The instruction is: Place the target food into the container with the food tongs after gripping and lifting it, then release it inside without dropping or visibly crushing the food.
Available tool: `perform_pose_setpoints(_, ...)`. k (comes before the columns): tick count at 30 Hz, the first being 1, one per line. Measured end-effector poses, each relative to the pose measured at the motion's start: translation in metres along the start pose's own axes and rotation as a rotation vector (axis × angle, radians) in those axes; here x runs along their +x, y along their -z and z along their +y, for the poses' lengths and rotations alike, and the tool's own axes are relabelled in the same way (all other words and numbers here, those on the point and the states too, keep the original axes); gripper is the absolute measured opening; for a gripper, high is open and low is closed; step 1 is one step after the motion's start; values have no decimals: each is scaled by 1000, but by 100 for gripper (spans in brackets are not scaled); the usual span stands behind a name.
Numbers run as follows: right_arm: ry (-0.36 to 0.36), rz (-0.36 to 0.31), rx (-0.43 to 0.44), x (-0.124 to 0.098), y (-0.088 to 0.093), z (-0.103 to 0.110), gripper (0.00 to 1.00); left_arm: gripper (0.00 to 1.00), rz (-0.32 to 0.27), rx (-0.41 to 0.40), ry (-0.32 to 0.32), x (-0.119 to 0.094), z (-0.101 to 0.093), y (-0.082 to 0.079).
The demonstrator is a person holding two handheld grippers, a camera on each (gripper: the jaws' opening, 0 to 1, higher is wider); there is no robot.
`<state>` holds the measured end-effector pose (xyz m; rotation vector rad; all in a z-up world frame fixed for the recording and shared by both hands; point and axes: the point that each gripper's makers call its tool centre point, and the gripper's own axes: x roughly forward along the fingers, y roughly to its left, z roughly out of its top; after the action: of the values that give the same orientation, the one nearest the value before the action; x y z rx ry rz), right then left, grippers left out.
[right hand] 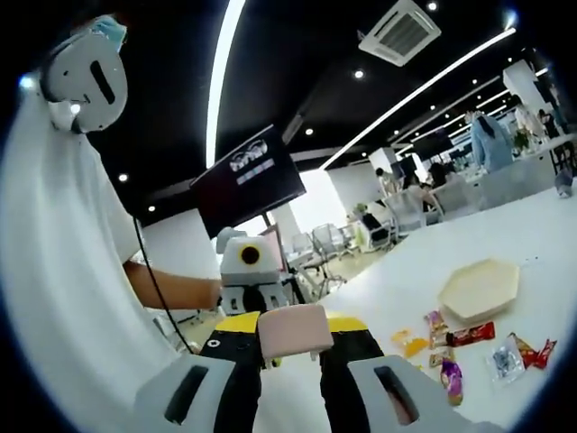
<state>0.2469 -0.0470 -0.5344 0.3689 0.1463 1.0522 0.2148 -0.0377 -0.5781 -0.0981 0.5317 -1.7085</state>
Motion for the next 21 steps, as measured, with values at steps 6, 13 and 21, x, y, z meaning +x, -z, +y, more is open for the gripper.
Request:
perform_pose_setpoints(6, 13, -19, 35, -3, -7, -9, 23, 3, -60, -12, -23, 0, 5, -8)
perform_pose_setpoints(13, 25, -1, 7, -2, -9, -13, 23, 4, -78, -28, -51, 2, 12, -11)
perform_pose_setpoints(21, 25, -60, 26, -1, -18, -16, 23, 5, -135, -29, -96, -7, 14, -23)
